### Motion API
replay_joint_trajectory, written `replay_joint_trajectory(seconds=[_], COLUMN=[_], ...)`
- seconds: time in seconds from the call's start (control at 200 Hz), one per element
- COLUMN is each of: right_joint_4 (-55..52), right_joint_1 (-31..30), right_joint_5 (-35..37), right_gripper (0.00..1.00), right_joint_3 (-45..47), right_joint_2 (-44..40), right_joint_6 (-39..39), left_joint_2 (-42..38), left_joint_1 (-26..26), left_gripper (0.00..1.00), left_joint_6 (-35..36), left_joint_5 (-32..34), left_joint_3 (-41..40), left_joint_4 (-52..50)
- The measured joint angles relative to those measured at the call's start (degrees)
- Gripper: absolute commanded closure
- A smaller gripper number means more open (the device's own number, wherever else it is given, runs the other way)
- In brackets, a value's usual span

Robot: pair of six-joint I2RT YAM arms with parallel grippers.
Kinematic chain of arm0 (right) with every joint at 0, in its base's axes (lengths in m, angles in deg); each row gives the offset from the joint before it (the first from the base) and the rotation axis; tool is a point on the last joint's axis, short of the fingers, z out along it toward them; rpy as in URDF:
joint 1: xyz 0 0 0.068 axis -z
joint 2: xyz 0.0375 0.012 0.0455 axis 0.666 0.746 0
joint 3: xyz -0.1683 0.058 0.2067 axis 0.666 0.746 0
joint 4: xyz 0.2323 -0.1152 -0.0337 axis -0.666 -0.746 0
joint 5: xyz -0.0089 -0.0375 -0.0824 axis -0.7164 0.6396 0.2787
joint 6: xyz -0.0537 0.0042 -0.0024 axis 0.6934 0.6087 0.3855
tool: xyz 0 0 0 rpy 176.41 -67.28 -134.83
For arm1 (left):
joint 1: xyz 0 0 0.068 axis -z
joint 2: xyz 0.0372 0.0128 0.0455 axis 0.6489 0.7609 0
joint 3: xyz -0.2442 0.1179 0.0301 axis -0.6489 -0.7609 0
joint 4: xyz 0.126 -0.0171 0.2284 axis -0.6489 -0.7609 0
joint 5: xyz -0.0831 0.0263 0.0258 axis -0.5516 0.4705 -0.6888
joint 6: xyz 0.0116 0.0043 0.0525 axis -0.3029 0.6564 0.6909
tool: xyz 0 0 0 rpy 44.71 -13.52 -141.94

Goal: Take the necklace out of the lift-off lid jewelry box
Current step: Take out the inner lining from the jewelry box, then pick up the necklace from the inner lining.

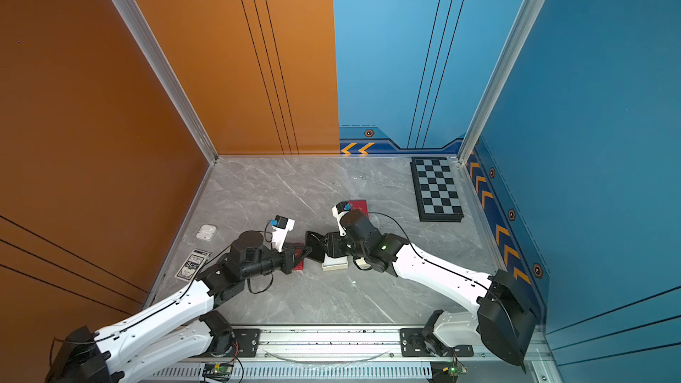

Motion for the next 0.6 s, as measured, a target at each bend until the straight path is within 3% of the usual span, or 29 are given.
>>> replay_joint_trajectory(seconds=[0.601], right_joint_4=[7.67], right_joint_1=[0.04], right_joint_5=[-5.25], right_gripper=[0.53], right_joint_3=[3.87], right_joint_2=[0.02], right_joint_6=[-2.49], left_joint_2=[-1.79], left_joint_1=[-0.22], left_gripper=[1.0], left_joint_6=[0.0], left_joint_5=[0.0], left_joint_3=[0.0], left_joint_4=[0.0])
